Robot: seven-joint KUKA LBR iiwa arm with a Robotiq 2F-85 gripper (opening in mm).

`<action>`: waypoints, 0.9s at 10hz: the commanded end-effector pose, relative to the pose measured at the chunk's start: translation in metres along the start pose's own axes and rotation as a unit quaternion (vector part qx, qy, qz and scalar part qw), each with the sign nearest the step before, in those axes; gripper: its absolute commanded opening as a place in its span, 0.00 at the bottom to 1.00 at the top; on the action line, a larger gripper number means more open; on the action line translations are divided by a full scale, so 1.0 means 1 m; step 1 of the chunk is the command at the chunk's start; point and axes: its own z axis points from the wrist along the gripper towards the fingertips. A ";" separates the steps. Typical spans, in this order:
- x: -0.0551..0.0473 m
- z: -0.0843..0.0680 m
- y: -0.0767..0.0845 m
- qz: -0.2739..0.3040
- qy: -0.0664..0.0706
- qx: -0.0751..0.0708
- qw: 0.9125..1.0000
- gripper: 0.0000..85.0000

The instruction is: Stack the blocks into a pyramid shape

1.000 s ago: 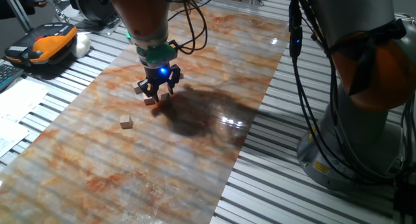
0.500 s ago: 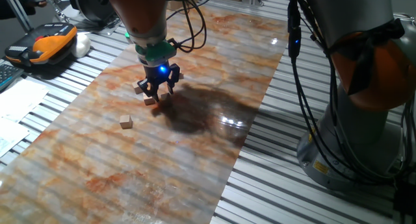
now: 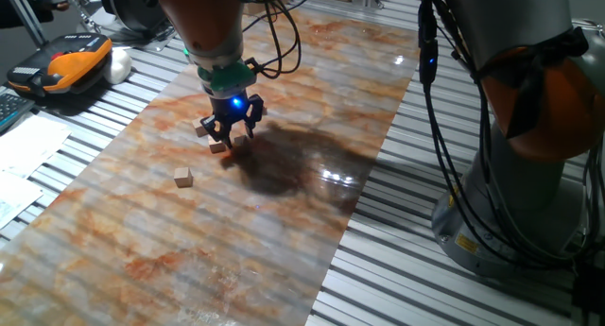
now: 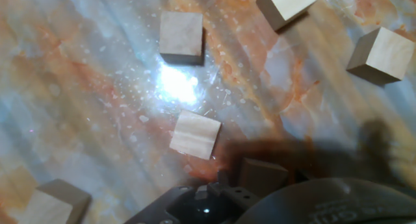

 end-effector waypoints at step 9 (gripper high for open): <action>0.000 0.000 -0.003 -0.021 0.009 -0.019 1.000 0.00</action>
